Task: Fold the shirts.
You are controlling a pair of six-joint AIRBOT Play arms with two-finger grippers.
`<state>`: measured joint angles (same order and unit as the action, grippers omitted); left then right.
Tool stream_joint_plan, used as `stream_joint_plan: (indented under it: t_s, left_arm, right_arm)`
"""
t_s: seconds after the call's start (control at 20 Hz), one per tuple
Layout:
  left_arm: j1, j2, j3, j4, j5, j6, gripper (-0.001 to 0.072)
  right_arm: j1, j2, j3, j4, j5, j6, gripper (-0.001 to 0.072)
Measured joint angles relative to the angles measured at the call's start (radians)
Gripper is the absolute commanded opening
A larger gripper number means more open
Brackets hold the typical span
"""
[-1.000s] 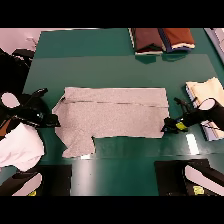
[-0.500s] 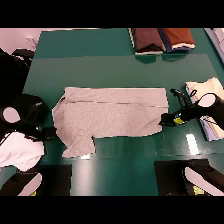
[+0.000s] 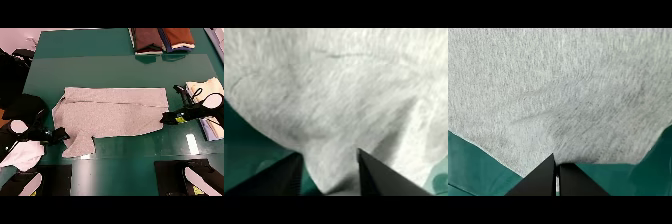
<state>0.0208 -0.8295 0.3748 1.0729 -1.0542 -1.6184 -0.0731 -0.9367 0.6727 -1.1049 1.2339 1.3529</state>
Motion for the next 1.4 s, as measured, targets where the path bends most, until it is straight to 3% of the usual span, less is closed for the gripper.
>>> stream_joint_plan:
  t_s: [0.05, 0.1, 0.35, 0.7, 0.85, 1.05, 1.4]
  left_arm:
    - [0.0, -0.001, -0.005, -0.01, 0.023, 0.001, 0.0035]
    - [0.0, -0.002, -0.01, -0.017, 0.033, 0.003, 0.0022]
    - [0.0, 0.04, 0.04, -0.016, -0.036, 0.04, 0.0019]
    - [0.0, 0.309, 0.153, 0.097, -0.317, 0.027, 0.002]
    - [0.0, 0.333, 0.21, 0.107, -0.351, 0.026, 0.002]
    - [0.0, 0.213, 0.282, 0.116, -0.272, 0.063, 0.002]
    - [0.0, -0.184, 0.515, 0.097, -0.086, 0.182, 0.0021]
  right_arm:
    - [0.0, 0.001, 0.0, 0.003, -0.001, 0.0, 0.0013]
    - [0.0, 0.002, 0.0, 0.005, -0.001, 0.0, 0.0013]
    - [0.0, 0.004, 0.041, -0.016, 0.039, 0.0, 0.0012]
    - [0.0, 0.048, 0.089, -0.203, 0.23, 0.006, 0.0012]
    - [0.0, 0.082, 0.114, -0.275, 0.26, 0.018, 0.0011]
    - [0.0, 0.013, 0.219, -0.314, 0.251, 0.024, 0.0011]
    - [0.002, -0.3, 0.455, -0.328, 0.214, 0.026, 0.0012]
